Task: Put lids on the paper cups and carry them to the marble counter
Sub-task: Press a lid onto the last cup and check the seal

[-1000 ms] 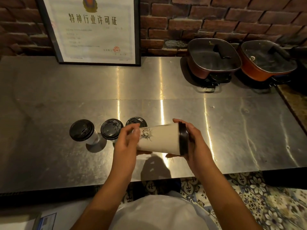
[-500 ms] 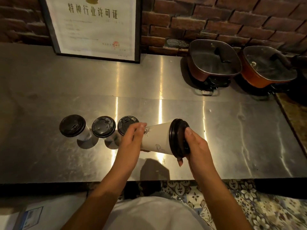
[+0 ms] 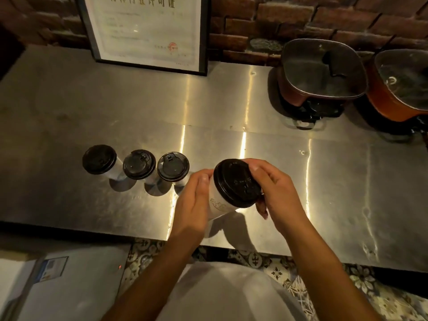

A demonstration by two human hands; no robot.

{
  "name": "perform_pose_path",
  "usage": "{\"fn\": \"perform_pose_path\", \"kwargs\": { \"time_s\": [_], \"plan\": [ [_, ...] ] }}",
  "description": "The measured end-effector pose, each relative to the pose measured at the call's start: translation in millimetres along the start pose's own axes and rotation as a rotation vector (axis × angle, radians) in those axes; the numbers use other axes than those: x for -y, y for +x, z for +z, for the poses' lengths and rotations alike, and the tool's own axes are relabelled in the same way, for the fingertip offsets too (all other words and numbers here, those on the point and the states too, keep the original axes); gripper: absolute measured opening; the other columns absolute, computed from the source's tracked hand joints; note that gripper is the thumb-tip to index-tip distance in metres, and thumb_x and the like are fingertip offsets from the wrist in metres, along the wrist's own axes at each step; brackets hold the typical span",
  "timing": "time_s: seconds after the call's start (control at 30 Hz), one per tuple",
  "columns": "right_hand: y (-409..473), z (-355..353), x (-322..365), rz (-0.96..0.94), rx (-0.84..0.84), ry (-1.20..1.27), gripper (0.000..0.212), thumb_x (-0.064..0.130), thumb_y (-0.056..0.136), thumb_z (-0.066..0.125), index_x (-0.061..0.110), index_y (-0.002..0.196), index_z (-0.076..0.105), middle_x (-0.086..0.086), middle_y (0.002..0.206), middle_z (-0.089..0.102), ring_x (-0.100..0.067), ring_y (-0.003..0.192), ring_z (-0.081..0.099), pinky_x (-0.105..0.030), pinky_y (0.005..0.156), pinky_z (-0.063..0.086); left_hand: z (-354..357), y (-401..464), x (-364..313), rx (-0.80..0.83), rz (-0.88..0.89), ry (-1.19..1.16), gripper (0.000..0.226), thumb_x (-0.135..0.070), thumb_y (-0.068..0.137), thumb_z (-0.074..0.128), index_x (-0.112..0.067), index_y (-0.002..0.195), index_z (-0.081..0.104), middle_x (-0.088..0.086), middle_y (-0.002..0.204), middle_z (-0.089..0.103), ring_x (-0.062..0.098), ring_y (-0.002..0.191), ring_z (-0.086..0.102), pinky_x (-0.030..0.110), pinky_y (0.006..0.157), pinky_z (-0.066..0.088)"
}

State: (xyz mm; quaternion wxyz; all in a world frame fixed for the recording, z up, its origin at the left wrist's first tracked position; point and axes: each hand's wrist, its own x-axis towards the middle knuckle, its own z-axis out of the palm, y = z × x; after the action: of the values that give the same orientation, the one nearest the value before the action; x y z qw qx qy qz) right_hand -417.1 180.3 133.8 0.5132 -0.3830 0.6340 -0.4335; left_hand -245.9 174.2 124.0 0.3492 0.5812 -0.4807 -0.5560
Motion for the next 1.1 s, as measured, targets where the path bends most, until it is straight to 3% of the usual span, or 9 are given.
{"fn": "perform_pose_path", "kwargs": {
  "time_s": [0.23, 0.4, 0.5, 0.57, 0.67, 0.77, 0.9, 1.0, 1.1],
  "plan": [
    [11.6, -16.0, -2.2, -0.029, 0.015, 0.007, 0.027, 0.027, 0.106, 0.051, 0.026, 0.114, 0.077, -0.004, 0.081, 0.074, -0.014, 0.042, 0.044, -0.026, 0.038, 0.038, 7.5, 9.9, 11.0, -0.006, 0.062, 0.022, 0.035, -0.057, 0.102, 0.034, -0.040, 0.120, 0.059, -0.019, 0.110, 0.069, 0.000, 0.105, 0.067, 0.015, 0.080, 0.054],
    [17.1, -13.8, -9.6, -0.084, -0.100, 0.014, 0.026, 0.023, 0.106, 0.053, 0.018, 0.118, 0.075, 0.000, 0.091, 0.075, 0.003, 0.055, 0.062, -0.011, 0.049, 0.045, -3.4, 17.5, 1.8, 0.018, 0.088, 0.099, 0.034, -0.070, 0.096, 0.037, -0.062, 0.128, 0.046, -0.026, 0.136, 0.053, -0.013, 0.121, 0.051, 0.013, 0.093, 0.042],
    [22.8, 0.9, -18.3, -0.121, -0.160, -0.023, 0.021, 0.025, 0.104, 0.058, 0.024, 0.111, 0.077, 0.006, 0.095, 0.078, -0.004, 0.078, 0.073, -0.021, 0.063, 0.057, -4.8, 14.9, 1.8, 0.126, 0.168, 0.140, 0.052, -0.063, 0.095, 0.047, -0.058, 0.145, 0.034, -0.020, 0.141, 0.056, -0.005, 0.130, 0.052, 0.020, 0.105, 0.044],
    [26.2, 11.5, -25.3, -0.114, -0.196, -0.043, 0.019, 0.027, 0.103, 0.060, 0.026, 0.109, 0.077, 0.006, 0.094, 0.078, -0.011, 0.088, 0.074, -0.031, 0.074, 0.062, -1.2, 14.6, 11.0, 0.150, 0.212, 0.228, 0.052, -0.051, 0.101, 0.047, -0.050, 0.150, 0.032, -0.018, 0.143, 0.054, -0.007, 0.131, 0.050, 0.019, 0.110, 0.042],
    [30.5, 21.2, -34.4, -0.073, -0.183, -0.057, 0.018, 0.029, 0.102, 0.061, 0.031, 0.114, 0.075, 0.001, 0.090, 0.076, -0.017, 0.084, 0.074, -0.042, 0.075, 0.064, 2.8, 20.5, 27.3, 0.099, 0.193, 0.272, 0.046, -0.042, 0.106, 0.040, -0.049, 0.150, 0.029, -0.013, 0.148, 0.048, -0.011, 0.127, 0.047, 0.005, 0.102, 0.038],
    [36.3, 26.2, -47.0, 0.045, -0.069, -0.039, 0.026, 0.027, 0.101, 0.063, 0.035, 0.125, 0.069, -0.009, 0.091, 0.069, -0.023, 0.081, 0.075, -0.048, 0.073, 0.065, 5.1, 33.1, 45.1, 0.085, 0.131, 0.289, 0.046, -0.038, 0.107, 0.039, -0.047, 0.151, 0.026, -0.011, 0.151, 0.045, -0.001, 0.129, 0.048, 0.007, 0.100, 0.038],
    [50.8, 31.8, -65.3, 0.061, -0.054, -0.058, 0.032, 0.024, 0.103, 0.061, 0.035, 0.133, 0.064, -0.006, 0.094, 0.069, -0.018, 0.082, 0.077, -0.046, 0.072, 0.066, 5.3, 53.3, 67.6, 0.137, 0.155, 0.275, 0.049, -0.034, 0.109, 0.040, -0.045, 0.154, 0.026, -0.011, 0.159, 0.036, -0.006, 0.138, 0.039, 0.015, 0.112, 0.036],
    [64.6, 35.7, -75.7, 0.036, -0.048, -0.095, 0.035, 0.025, 0.103, 0.060, 0.036, 0.136, 0.063, -0.006, 0.093, 0.069, -0.016, 0.082, 0.076, -0.042, 0.072, 0.066, 0.7, 68.0, 75.5, 0.154, 0.163, 0.292, 0.051, -0.031, 0.109, 0.042, -0.044, 0.155, 0.025, -0.012, 0.161, 0.032, -0.017, 0.134, 0.034, -0.002, 0.102, 0.027],
    [76.6, 40.7, -82.7, 0.024, -0.059, -0.145, 0.035, 0.026, 0.104, 0.059, 0.033, 0.138, 0.062, -0.004, 0.097, 0.071, -0.013, 0.080, 0.075, -0.034, 0.072, 0.065, 0.1, 79.6, 81.1, 0.151, 0.128, 0.297, 0.052, -0.033, 0.109, 0.041, -0.042, 0.157, 0.025, -0.010, 0.162, 0.032, 0.001, 0.140, 0.039, 0.000, 0.100, 0.030]
  ]
}}
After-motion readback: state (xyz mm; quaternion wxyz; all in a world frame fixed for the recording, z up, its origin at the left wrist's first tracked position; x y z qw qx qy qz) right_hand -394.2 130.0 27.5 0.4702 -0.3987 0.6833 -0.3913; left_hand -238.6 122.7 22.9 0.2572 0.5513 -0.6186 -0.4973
